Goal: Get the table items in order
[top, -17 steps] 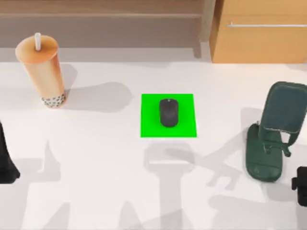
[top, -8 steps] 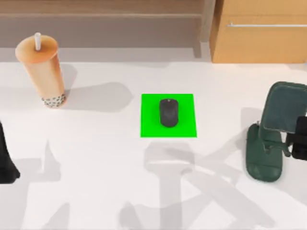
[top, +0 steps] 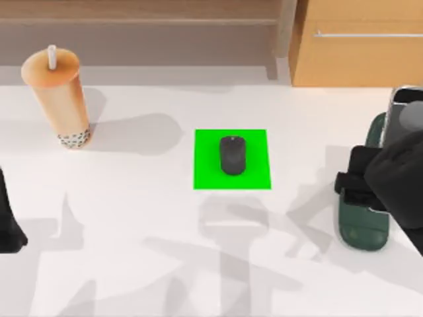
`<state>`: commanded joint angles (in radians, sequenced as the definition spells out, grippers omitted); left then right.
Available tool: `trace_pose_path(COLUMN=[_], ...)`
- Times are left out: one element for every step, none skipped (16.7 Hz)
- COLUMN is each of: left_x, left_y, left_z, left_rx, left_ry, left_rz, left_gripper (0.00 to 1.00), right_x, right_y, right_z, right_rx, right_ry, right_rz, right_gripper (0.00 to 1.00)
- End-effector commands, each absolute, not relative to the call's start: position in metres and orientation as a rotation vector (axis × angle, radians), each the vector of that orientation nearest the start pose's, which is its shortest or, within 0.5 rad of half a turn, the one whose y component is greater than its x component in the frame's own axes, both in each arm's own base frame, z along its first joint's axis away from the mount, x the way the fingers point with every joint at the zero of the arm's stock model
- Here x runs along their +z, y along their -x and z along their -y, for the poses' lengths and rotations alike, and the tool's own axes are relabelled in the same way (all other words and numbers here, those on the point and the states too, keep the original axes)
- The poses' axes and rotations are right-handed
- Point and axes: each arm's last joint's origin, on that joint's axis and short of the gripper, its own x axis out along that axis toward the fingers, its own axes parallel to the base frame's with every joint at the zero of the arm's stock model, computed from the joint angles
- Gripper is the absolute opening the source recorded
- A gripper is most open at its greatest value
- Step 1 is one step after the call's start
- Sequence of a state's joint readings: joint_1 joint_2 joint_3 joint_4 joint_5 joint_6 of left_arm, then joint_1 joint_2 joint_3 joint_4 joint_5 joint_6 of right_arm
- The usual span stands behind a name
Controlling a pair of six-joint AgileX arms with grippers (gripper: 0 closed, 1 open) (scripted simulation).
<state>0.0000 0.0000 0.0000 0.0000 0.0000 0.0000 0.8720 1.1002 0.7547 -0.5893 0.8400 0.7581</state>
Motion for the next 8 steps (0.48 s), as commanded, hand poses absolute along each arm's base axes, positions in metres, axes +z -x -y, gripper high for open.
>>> trace_pose_path(left_x=[0.16, 0.16, 0.16, 0.16, 0.16, 0.16, 0.16, 0.16], left_y=[-0.1057, -0.1057, -0.1057, -0.1057, -0.1057, -0.1057, -0.1057, -0.1057], left_z=[0.0012, 0.0012, 0.0012, 0.0012, 0.0012, 0.0012, 0.0012, 0.0012], left_rx=[0.0, 0.0, 0.0, 0.0, 0.0, 0.0, 0.0, 0.0], left_ry=[0.0, 0.0, 0.0, 0.0, 0.0, 0.0, 0.0, 0.0], left_rz=[0.0, 0.0, 0.0, 0.0, 0.0, 0.0, 0.0, 0.0], left_gripper=[1.0, 1.0, 1.0, 1.0, 1.0, 1.0, 1.0, 1.0], right_x=[0.2371, 0.2371, 0.2371, 0.2371, 0.2372, 0.2374, 0.239, 0.2443], right_y=[-0.1517, -0.1517, -0.1517, -0.1517, -0.1518, -0.1514, -0.15, -0.148], right_z=[-0.1474, -0.1474, -0.1474, -0.1474, -0.1463, -0.1462, -0.1457, -0.1454], right_rx=[-0.189, -0.189, -0.189, -0.189, -0.192, -0.19, -0.183, -0.169], right_ry=[-0.028, -0.028, -0.028, -0.028, -0.031, -0.032, -0.041, -0.061], right_rz=[-0.563, -0.563, -0.563, -0.563, -0.564, -0.564, -0.56, -0.549], right_gripper=[0.0, 0.0, 0.0, 0.0, 0.0, 0.0, 0.0, 0.0])
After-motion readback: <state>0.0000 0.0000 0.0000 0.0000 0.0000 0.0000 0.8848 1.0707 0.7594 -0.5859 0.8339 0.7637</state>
